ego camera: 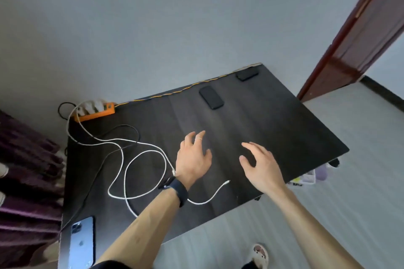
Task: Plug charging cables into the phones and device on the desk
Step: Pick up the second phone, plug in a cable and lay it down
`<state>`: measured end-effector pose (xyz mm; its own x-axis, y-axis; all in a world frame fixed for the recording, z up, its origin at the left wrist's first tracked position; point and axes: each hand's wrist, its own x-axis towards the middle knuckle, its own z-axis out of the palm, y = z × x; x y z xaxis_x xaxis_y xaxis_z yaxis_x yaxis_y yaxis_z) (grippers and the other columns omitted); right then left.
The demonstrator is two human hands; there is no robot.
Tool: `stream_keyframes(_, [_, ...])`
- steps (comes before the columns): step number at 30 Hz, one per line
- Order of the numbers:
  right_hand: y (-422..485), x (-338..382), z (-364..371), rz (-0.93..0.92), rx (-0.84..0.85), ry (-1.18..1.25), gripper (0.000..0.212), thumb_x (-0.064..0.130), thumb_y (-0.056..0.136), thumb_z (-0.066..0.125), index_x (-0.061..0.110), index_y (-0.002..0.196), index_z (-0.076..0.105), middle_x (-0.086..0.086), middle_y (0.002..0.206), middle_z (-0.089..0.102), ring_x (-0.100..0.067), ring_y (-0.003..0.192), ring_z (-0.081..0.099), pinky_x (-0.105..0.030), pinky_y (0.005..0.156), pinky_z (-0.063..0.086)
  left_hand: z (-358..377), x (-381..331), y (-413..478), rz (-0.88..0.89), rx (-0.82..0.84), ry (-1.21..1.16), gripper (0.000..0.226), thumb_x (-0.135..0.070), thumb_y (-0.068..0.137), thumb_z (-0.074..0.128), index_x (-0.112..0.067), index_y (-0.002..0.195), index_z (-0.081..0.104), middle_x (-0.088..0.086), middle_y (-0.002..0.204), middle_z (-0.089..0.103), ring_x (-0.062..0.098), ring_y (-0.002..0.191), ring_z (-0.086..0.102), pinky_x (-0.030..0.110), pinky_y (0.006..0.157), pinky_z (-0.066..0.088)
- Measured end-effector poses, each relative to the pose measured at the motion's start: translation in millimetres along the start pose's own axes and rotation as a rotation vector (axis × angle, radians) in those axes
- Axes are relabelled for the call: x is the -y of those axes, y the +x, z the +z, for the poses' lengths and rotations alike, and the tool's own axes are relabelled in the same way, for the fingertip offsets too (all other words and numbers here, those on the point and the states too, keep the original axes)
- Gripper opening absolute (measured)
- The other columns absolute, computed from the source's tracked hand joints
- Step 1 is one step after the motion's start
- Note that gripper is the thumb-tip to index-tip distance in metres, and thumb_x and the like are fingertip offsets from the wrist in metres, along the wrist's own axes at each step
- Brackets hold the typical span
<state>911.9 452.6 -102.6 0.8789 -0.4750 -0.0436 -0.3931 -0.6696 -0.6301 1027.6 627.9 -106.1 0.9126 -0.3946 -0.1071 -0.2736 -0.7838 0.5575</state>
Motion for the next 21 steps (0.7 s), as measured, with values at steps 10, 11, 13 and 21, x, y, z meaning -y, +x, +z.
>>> stream_keyframes(10, [71.8, -121.2, -95.3, -0.022, 0.074, -0.074, 0.045, 0.04, 0.096, 0.058, 0.029, 0.14, 0.054, 0.006, 0.147, 0.052, -0.021, 0.135, 0.044, -0.035, 0.106, 0.041, 66.7, -104.5, 63.2, -0.099, 0.043, 0.08, 0.062, -0.033, 0.094, 0.054, -0.023, 0.152, 0.034, 0.003, 0.154, 0.034, 0.028, 0.137, 0.037, 0.041, 0.111, 0.036])
stream_keyframes(11, [82.2, -130.0, -101.5, -0.038, 0.096, -0.083, 0.045, 0.04, 0.097, 0.057, 0.029, 0.14, 0.053, 0.006, 0.147, 0.052, -0.021, 0.136, 0.043, -0.035, 0.106, 0.041, 72.7, -111.9, 69.8, -0.13, 0.04, 0.075, 0.062, -0.033, 0.094, 0.054, -0.023, 0.152, 0.035, 0.004, 0.154, 0.035, 0.029, 0.137, 0.037, 0.041, 0.111, 0.037])
stream_keyframes(13, [100.9, -141.6, -108.5, -0.063, 0.138, -0.108, 0.046, 0.04, 0.097, 0.056, 0.028, 0.141, 0.052, 0.006, 0.148, 0.051, -0.022, 0.136, 0.043, -0.035, 0.106, 0.041, 80.9, -120.8, 79.7, -0.188, 0.036, 0.057, 0.062, -0.033, 0.094, 0.054, -0.023, 0.152, 0.036, 0.004, 0.153, 0.035, 0.03, 0.136, 0.037, 0.041, 0.11, 0.037])
stream_keyframes(21, [182.1, -158.1, -94.7, -0.142, 0.317, -0.194, 0.049, 0.042, 0.098, 0.052, 0.027, 0.144, 0.047, 0.005, 0.15, 0.049, -0.024, 0.139, 0.04, -0.038, 0.107, 0.042, 101.6, -118.5, 128.4, -0.338, 0.055, 0.052, 0.063, -0.036, 0.094, 0.053, -0.024, 0.153, 0.034, 0.004, 0.154, 0.035, 0.03, 0.137, 0.036, 0.044, 0.11, 0.039])
